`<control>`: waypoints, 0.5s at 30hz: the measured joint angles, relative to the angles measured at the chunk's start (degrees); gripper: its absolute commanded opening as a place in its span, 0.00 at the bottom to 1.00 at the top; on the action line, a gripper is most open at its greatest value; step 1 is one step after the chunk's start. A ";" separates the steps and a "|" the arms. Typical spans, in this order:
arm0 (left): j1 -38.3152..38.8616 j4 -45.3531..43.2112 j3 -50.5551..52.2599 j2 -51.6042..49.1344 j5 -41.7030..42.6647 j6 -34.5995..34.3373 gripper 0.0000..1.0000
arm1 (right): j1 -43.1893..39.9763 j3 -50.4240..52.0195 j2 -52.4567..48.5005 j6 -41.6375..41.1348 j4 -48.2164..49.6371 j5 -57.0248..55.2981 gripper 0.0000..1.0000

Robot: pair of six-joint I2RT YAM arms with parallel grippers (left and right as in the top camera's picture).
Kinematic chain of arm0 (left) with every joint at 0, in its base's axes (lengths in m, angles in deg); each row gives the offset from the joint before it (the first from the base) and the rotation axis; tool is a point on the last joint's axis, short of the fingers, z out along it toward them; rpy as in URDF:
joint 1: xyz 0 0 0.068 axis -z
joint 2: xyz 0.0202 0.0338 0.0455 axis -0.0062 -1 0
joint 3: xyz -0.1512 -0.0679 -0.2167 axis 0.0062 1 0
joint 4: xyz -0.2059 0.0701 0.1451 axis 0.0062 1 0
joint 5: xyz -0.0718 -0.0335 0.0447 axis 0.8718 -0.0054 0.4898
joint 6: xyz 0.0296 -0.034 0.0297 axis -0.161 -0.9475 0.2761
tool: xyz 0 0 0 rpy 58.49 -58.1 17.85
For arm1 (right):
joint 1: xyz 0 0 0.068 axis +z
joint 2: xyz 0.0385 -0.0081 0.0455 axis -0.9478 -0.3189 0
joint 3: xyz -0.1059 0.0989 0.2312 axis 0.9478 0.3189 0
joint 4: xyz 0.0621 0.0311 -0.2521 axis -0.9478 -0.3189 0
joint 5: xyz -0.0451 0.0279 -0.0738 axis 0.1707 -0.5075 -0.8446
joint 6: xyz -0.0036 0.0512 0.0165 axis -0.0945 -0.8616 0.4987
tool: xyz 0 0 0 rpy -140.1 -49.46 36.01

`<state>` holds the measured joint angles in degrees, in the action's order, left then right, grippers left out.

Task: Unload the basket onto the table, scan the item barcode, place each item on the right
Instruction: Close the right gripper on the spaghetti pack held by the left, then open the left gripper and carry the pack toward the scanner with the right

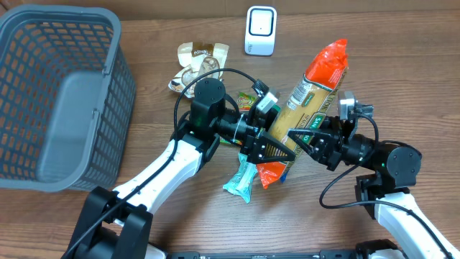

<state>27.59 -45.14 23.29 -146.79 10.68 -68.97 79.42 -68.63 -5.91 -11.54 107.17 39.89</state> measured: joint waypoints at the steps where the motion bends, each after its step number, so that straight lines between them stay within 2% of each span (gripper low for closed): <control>1: 0.00 -0.28 0.00 0.00 -0.13 0.00 1.00 | 0.00 0.00 -0.02 0.00 -0.02 -0.02 0.14; 8: -2.05 -2.60 -0.07 0.00 0.57 -1.68 1.00 | -0.11 -0.09 -0.02 0.83 -0.46 0.02 0.13; 15: -13.57 -2.36 -0.13 0.00 1.99 -3.69 1.00 | -0.81 -1.64 -0.02 1.38 -1.07 0.00 0.13</control>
<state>14.02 -47.50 23.16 -146.79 12.67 -72.66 78.61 -70.27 -5.93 -10.17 106.10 39.89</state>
